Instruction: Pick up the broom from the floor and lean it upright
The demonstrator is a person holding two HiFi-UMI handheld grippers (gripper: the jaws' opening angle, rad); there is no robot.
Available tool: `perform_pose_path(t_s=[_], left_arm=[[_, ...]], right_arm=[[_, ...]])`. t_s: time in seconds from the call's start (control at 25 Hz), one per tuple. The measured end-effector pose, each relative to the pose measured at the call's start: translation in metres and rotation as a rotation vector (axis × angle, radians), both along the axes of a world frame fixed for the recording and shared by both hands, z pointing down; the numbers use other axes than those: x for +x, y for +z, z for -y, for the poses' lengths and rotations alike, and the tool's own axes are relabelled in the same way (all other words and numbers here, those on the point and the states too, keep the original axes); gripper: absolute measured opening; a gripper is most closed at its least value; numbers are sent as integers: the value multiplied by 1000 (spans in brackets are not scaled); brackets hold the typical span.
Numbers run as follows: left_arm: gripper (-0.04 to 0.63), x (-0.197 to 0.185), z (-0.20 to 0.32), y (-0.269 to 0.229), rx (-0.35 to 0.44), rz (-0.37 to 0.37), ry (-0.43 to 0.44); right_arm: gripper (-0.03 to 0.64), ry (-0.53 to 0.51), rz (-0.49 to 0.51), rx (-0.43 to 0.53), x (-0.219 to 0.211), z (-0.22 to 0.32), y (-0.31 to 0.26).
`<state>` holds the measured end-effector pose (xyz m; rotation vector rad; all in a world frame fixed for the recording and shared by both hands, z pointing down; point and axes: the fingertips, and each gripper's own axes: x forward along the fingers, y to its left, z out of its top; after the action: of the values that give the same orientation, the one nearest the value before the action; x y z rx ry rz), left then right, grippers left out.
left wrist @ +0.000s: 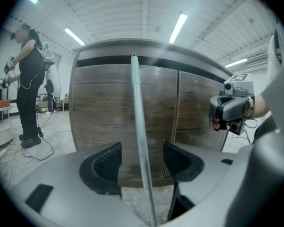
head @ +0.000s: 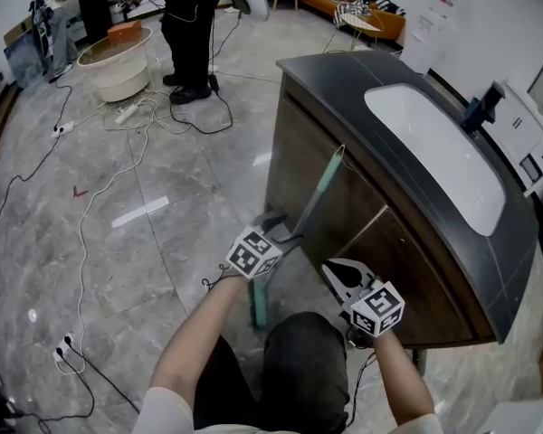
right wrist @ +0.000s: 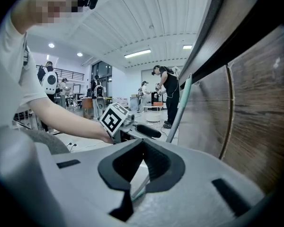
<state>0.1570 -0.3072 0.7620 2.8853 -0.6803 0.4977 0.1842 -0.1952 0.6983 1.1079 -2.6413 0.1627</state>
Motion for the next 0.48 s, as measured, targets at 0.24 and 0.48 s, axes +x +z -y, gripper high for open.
perform_pose_path(t_s=[0.24, 0.48], left_arm=[[252, -36, -19, -21, 48, -8, -11], [172, -72, -39, -29, 69, -43, -32]], right_arm=[[0, 8, -23, 20, -20, 0, -11], [0, 4, -18, 8, -33, 0, -6]])
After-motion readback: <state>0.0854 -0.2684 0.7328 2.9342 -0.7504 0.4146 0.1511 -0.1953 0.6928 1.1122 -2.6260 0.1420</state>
